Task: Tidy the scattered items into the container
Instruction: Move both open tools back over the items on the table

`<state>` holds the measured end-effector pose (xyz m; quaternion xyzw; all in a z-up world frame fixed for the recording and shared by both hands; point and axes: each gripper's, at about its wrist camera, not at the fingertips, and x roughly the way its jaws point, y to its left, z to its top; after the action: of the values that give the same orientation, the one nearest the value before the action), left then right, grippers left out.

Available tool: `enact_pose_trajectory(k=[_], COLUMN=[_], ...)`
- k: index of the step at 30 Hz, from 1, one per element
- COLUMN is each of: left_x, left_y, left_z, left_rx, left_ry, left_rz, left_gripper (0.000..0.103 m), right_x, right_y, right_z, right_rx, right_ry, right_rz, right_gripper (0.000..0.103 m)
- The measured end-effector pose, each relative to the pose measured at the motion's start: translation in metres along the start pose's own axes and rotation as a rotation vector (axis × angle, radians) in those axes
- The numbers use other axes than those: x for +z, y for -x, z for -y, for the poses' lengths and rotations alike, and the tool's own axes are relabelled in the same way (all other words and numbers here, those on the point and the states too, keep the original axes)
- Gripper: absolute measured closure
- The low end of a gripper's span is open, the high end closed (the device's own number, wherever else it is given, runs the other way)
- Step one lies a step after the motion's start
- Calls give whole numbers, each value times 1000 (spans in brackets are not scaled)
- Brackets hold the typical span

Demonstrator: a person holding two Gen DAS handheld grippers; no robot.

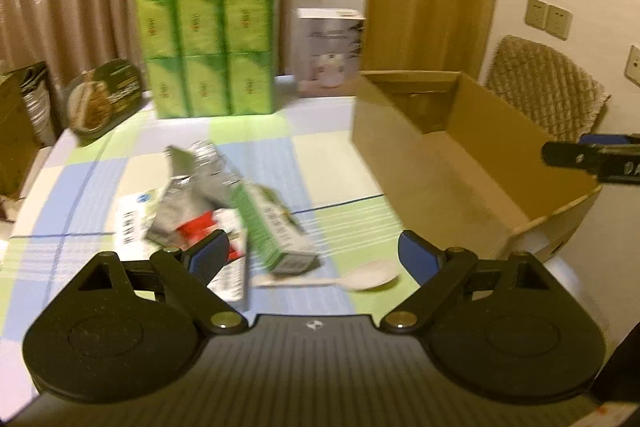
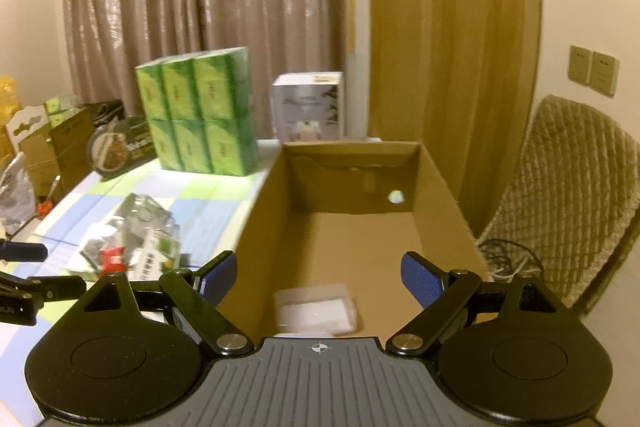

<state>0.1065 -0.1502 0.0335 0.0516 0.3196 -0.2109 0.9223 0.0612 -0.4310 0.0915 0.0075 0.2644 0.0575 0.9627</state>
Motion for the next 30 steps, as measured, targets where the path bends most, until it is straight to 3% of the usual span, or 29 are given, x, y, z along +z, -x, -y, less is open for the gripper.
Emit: enact_pose_trajectory(k=[13,30], left_x=[-41,-67], left_y=[30,10], left_z=[-62,-109], left_rx=[123,134], left_ry=[39,58], left_rz=[-48,-105], left_gripper=[14,15], right_x=[-3,-41], right_y=[11,-29], right_z=[-74,-140], right_rx=[146,226], right_ry=[66,149], right_rz=[2,-117], right_gripper=[17,17])
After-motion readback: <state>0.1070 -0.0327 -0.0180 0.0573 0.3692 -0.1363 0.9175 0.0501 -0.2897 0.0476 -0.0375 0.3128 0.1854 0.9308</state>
